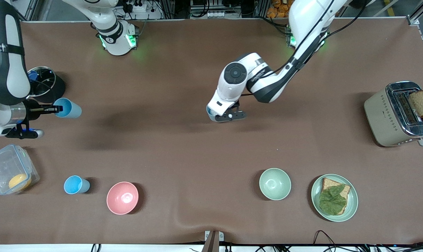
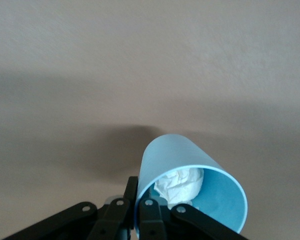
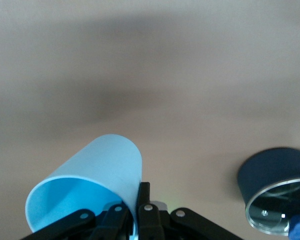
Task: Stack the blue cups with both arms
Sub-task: 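Set the tissue cup mid-table with the left gripper while the right gripper carries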
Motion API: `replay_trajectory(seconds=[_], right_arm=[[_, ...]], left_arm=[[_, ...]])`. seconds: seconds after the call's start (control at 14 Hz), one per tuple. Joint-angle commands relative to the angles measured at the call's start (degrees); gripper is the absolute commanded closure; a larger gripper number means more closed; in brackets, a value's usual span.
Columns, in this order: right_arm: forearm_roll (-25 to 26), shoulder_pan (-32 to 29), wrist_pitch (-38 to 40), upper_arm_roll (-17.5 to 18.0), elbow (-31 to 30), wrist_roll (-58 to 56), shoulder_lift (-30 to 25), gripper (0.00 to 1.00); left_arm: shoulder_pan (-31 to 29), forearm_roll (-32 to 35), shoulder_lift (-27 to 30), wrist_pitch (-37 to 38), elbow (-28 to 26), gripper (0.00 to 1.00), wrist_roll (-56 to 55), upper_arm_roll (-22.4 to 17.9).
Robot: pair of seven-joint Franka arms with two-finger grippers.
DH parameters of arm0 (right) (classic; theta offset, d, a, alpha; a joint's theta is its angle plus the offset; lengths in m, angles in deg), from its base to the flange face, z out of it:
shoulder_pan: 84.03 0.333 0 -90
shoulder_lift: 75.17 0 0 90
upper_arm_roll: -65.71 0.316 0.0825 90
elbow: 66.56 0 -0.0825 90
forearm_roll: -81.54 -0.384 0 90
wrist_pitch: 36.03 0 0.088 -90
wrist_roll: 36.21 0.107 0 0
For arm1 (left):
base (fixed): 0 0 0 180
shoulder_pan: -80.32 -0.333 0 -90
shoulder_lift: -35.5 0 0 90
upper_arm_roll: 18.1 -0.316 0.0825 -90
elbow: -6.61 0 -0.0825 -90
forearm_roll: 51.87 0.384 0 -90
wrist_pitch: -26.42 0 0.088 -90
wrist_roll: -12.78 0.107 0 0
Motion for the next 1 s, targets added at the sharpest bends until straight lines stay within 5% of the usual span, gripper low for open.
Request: replay_trajectory(seconds=[0.0,0.57,0.64,0.79,0.93], right_arm=[[-1.23,0.8,-1.54,0.26,0.14,0.23,0.12,1.0],[-7.56,6.69,-1.45,0.26,1.02,12.26,0.65,1.0],[-8.09,7.22,-1.36,0.26,1.02,12.97,0.56,1.0],[-9.14,8.53,-1.45,0.26,1.02,15.86,0.56,1.0],[-10.19,10.73,-2.06,0.26,1.02,18.59,0.56,1.0]], left_arm=[[2.07,1.5,-3.56,0.51,3.84,1.0,-2.59,-0.22],[2.86,3.61,-5.67,-1.07,3.58,1.0,-3.38,-1.19],[2.87,3.61,-6.02,-1.07,3.58,0.94,-3.38,-1.19],[2.6,3.53,-5.77,-1.07,3.58,0.0,-3.38,-1.28],[1.55,3.53,-4.45,-0.98,3.76,0.0,-3.38,-1.28]])
